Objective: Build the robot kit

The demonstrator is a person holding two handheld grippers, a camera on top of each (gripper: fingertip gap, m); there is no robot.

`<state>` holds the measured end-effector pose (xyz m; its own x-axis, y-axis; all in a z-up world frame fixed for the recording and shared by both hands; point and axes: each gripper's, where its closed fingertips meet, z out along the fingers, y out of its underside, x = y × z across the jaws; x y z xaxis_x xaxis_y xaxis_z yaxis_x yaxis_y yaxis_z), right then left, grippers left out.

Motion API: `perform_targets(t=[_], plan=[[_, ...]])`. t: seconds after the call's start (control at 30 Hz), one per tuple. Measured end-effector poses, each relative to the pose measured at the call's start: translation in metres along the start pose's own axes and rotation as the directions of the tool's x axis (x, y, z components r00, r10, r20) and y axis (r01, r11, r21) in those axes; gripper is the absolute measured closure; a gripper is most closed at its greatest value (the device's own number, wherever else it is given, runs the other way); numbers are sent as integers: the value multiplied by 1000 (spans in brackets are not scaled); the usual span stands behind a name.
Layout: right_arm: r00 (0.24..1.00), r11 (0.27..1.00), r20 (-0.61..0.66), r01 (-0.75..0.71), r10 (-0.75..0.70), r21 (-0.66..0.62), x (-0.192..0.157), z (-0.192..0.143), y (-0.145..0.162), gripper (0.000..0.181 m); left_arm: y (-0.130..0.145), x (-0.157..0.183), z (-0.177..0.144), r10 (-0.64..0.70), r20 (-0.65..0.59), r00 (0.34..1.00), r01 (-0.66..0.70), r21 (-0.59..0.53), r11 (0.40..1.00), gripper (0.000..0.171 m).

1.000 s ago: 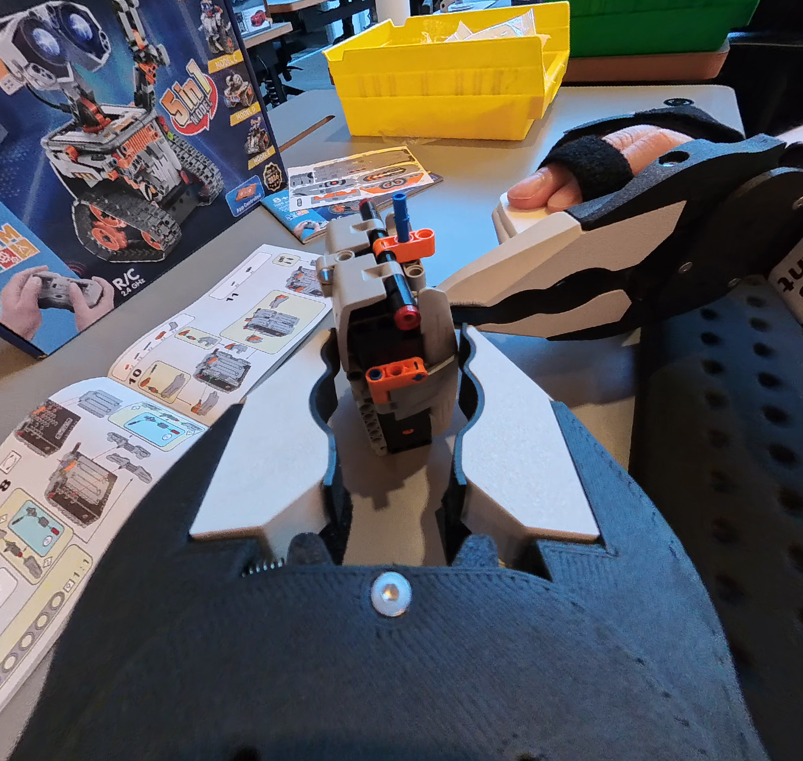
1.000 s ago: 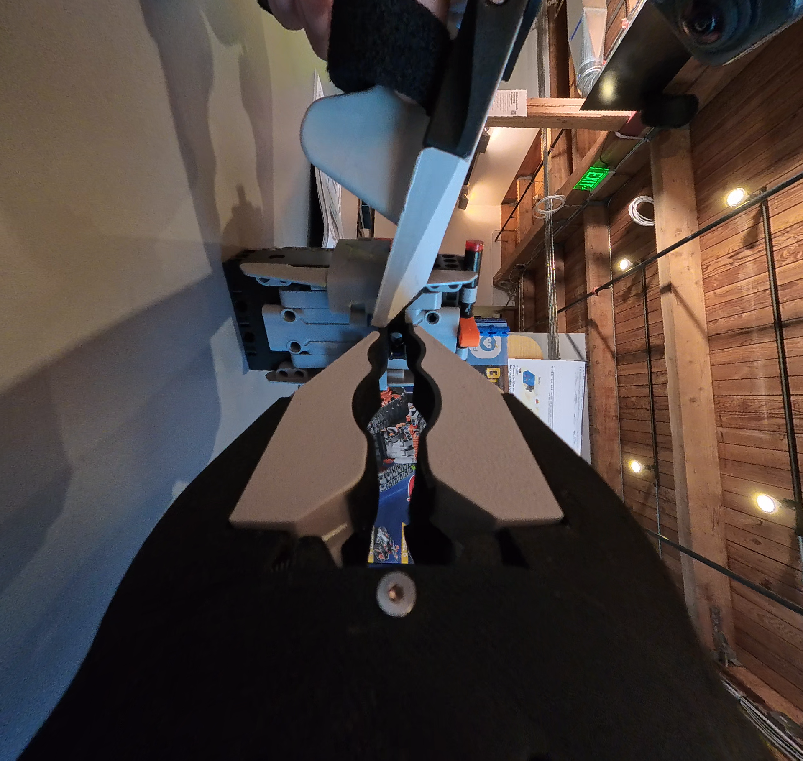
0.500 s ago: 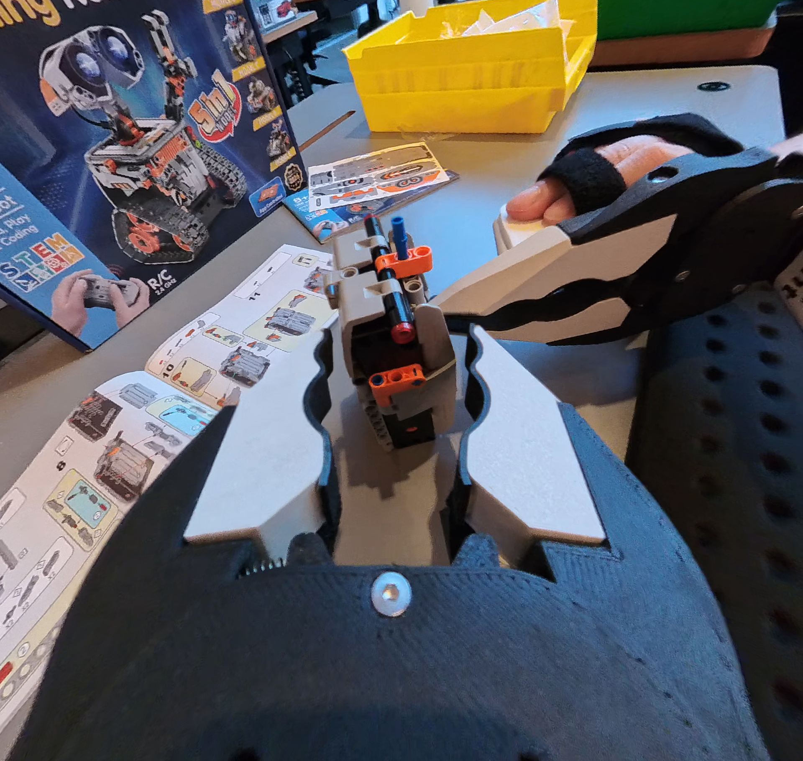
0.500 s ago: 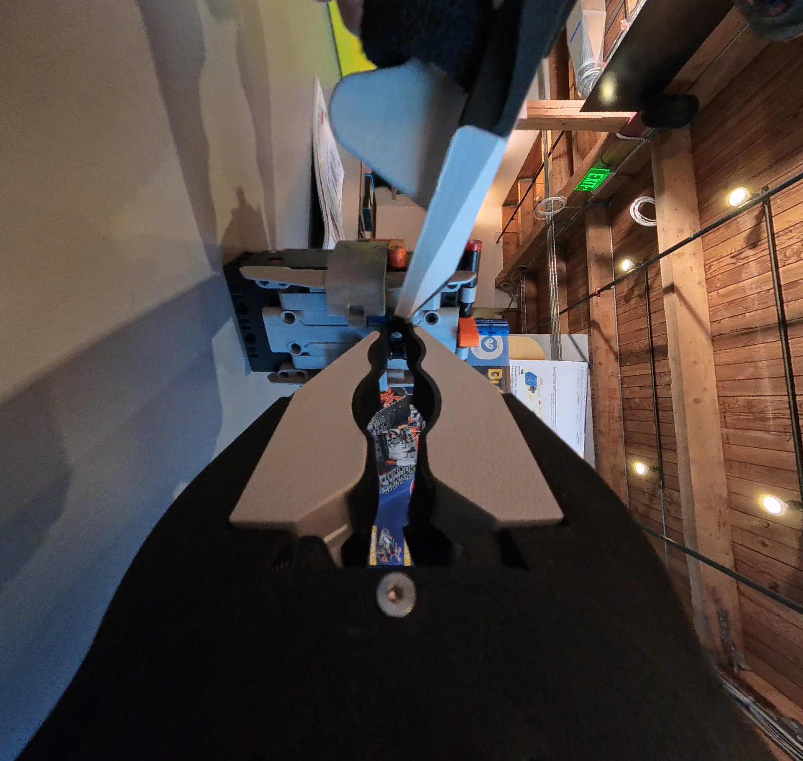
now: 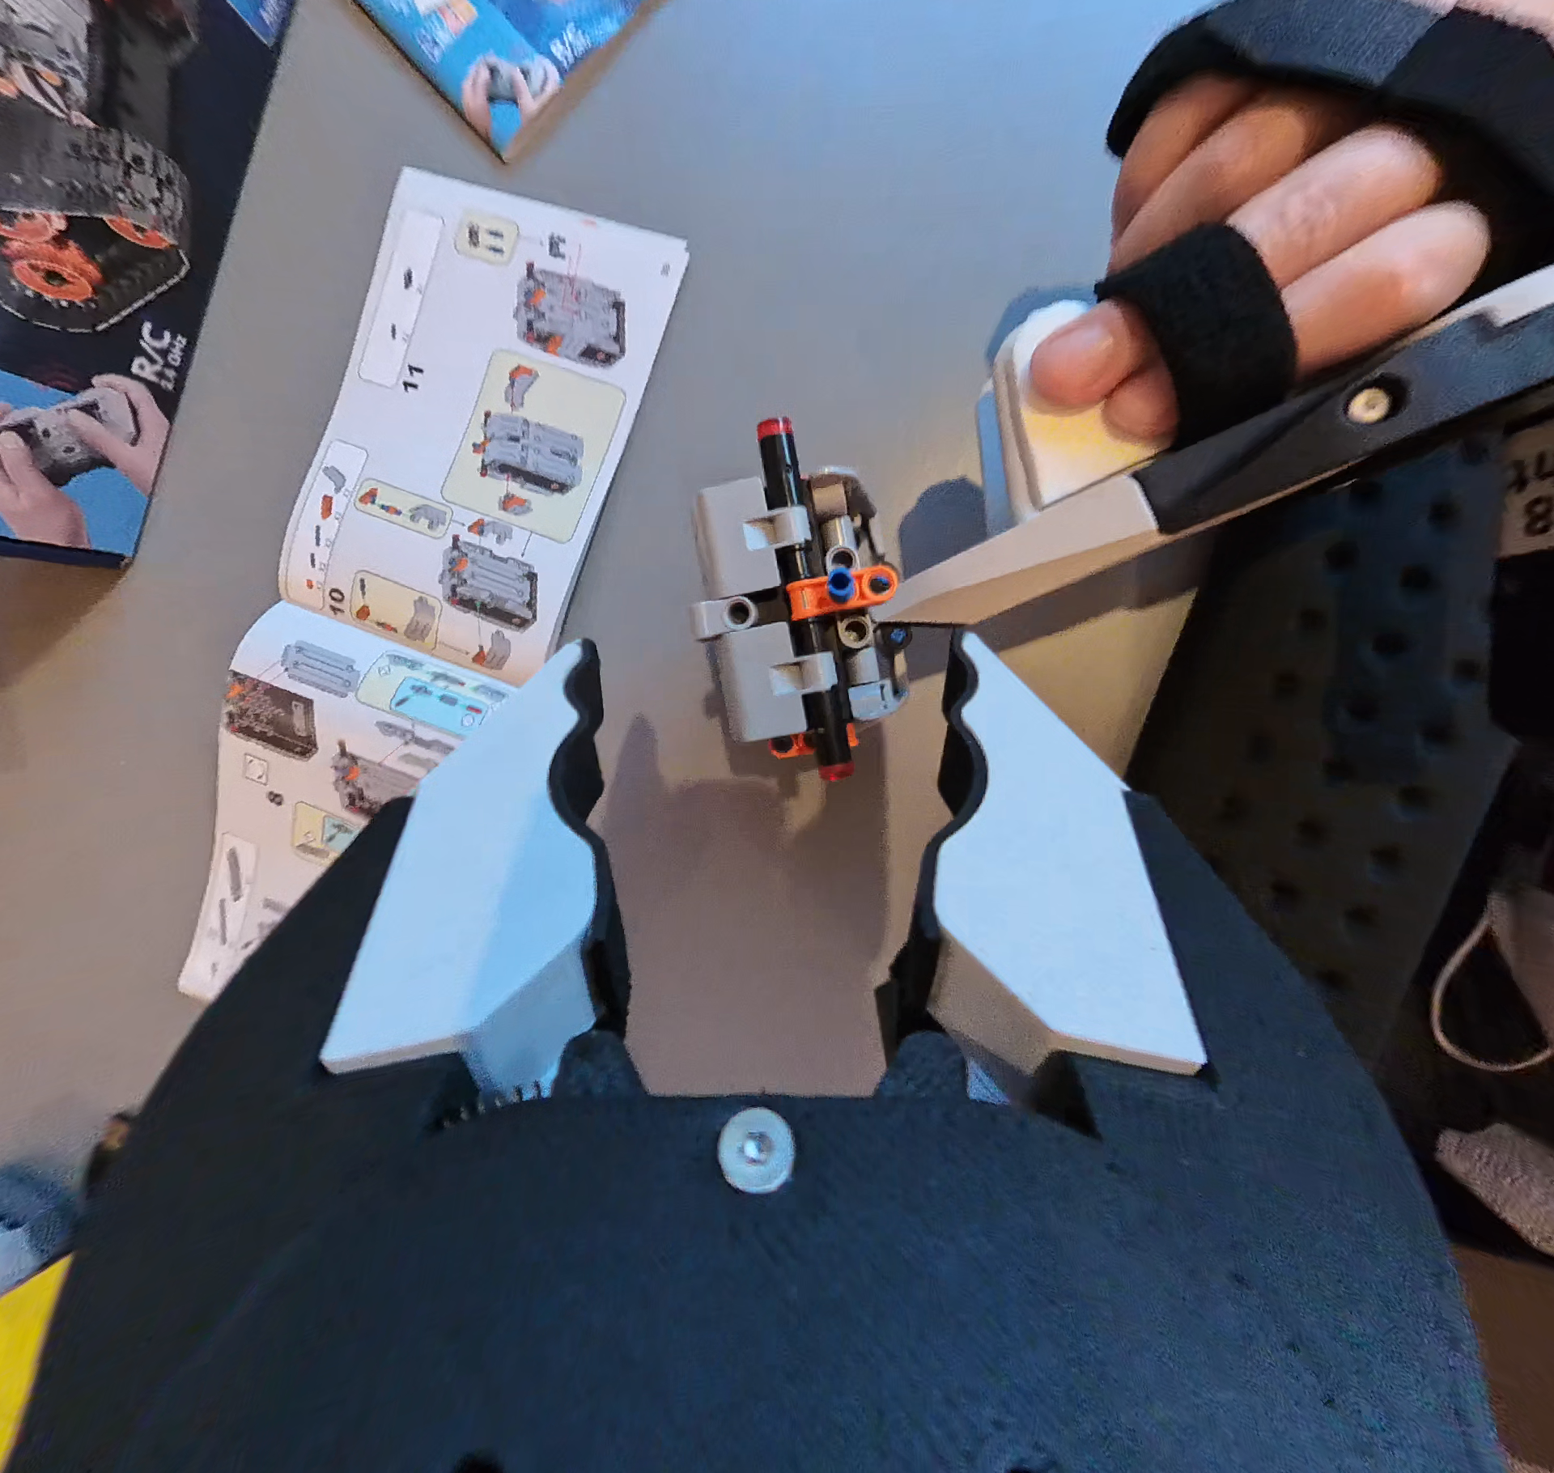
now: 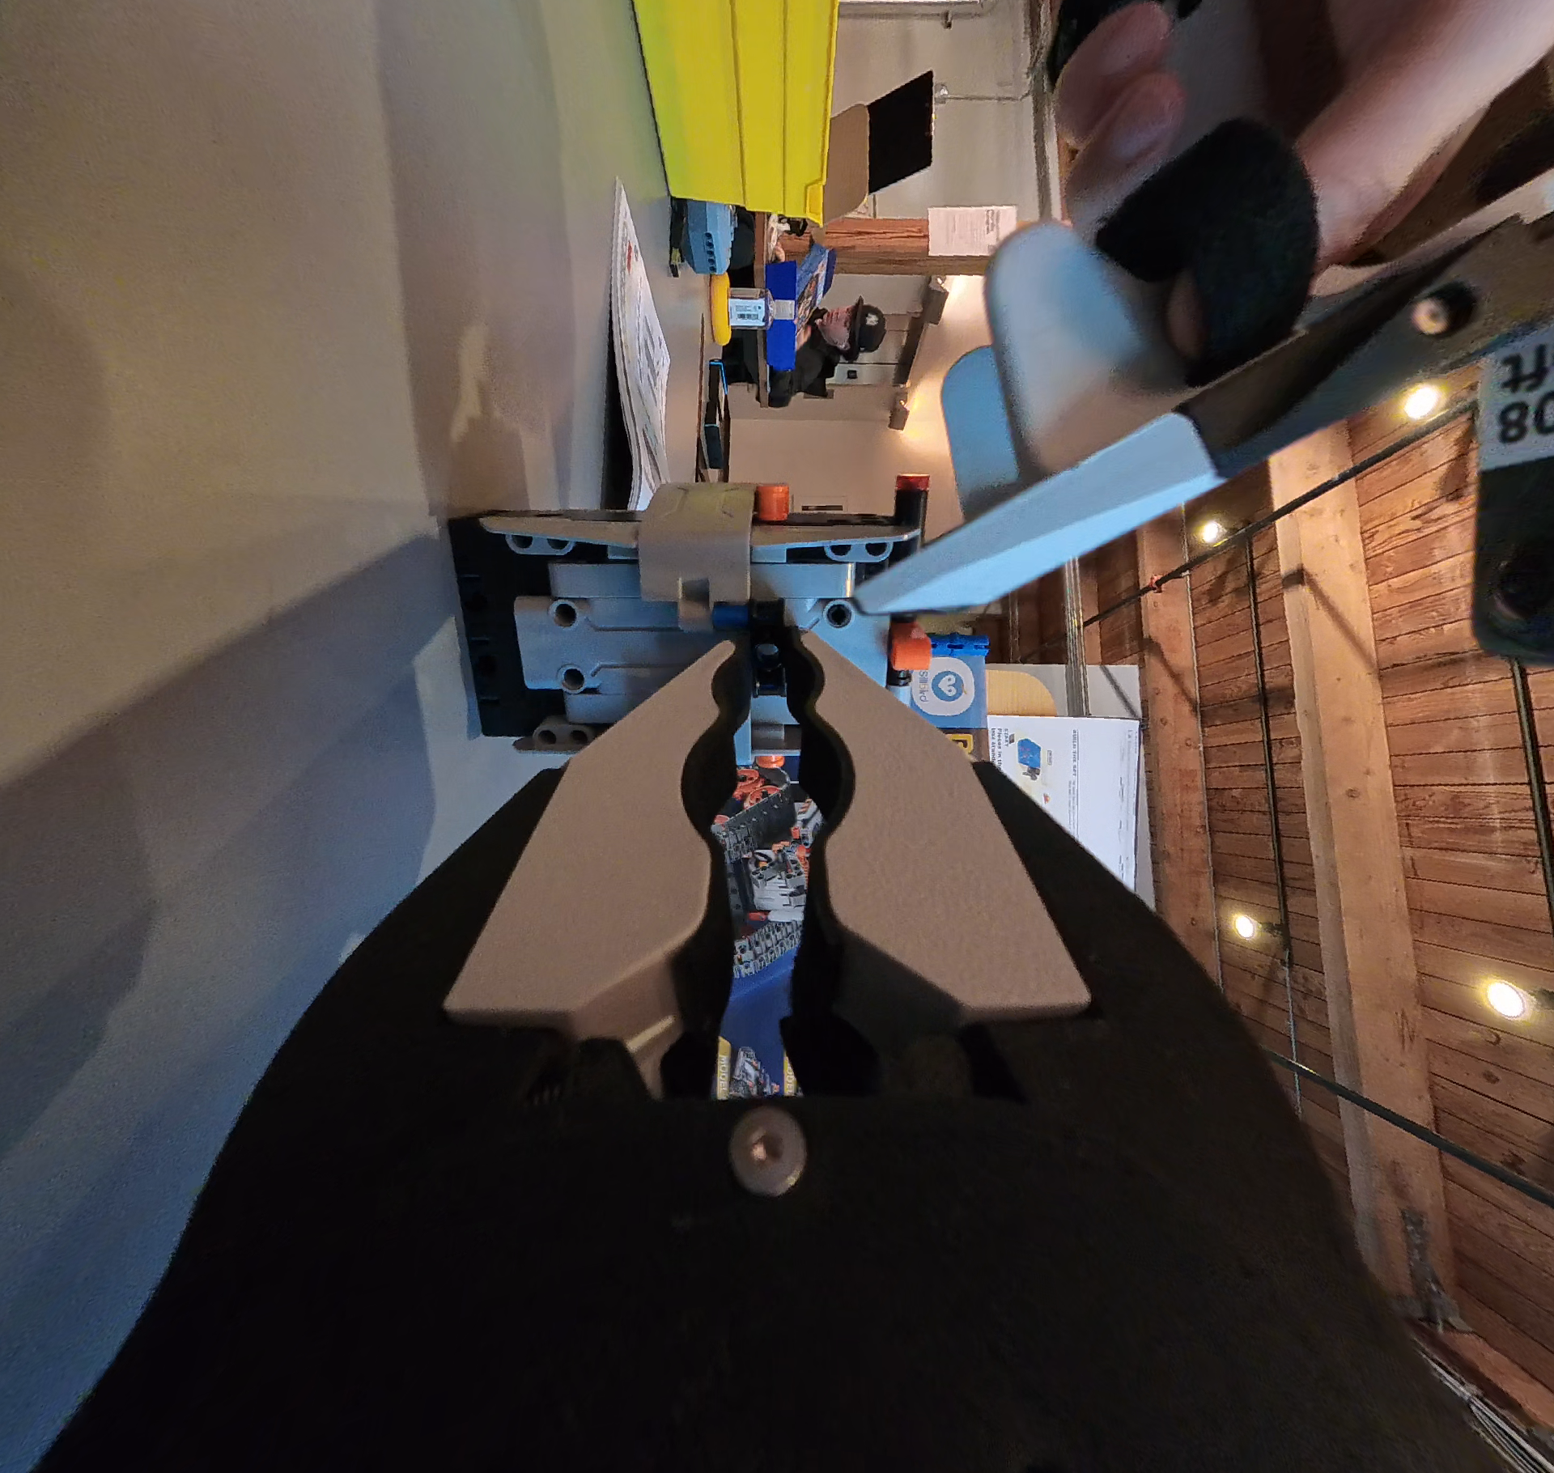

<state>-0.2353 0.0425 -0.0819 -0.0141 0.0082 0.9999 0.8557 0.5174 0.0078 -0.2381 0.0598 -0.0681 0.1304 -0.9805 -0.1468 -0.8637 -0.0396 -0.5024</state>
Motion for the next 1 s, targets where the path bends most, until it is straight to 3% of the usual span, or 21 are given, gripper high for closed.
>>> perform_targets(t=[0.1, 0.2, 0.33, 0.57, 1.0], plan=[[1000, 1000, 1, -4, 4, 0, 0, 0, -1, 175, 9, -4, 7, 45, 47, 998, -44, -33, 998, 95], [1000, 1000, 0, -1, 1, 4, 0, 2, -2, 175, 10, 0, 14, 24, 28, 999, -23, -6, 1000, 96], [1000, 1000, 1, -3, 3, 7, -1, 4, -4, 175, 19, 1, 22, 53, 34, 998, -51, -55, 997, 98], [1000, 1000, 4, -12, 12, 0, -1, 5, -3, 175, 14, 7, 25, 80, -3, 997, -80, -45, 996, 112], [1000, 1000, 5, 7, -7, 17, -3, 6, -6, 172, 16, 9, 25, 64, -45, 997, -65, -39, 997, 119]])
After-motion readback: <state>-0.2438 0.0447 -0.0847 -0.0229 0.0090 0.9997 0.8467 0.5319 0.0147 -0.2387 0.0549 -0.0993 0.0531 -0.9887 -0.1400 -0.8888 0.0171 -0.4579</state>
